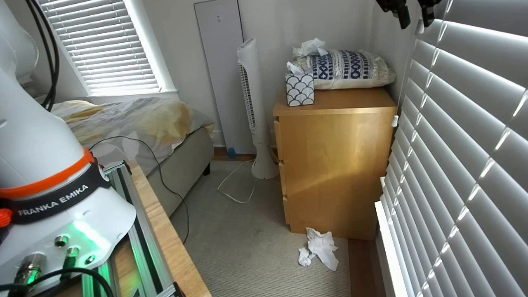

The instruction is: Pull the short rope to the far right downwards and open the blinds

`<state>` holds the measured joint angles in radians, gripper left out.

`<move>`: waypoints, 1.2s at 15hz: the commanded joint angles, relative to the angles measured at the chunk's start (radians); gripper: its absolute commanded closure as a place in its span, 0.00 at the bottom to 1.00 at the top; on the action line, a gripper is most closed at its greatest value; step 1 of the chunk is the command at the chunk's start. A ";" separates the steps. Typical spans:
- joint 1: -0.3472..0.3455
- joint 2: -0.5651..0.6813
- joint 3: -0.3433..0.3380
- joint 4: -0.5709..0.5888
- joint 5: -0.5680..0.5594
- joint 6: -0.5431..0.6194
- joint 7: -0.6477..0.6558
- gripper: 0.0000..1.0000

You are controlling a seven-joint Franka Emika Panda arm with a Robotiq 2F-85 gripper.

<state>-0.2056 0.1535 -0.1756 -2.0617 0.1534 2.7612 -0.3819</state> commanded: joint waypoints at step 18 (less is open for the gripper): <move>-0.042 0.055 0.010 0.046 -0.011 -0.031 -0.014 1.00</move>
<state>-0.2293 0.2072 -0.1707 -2.0164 0.1896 2.7589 -0.4344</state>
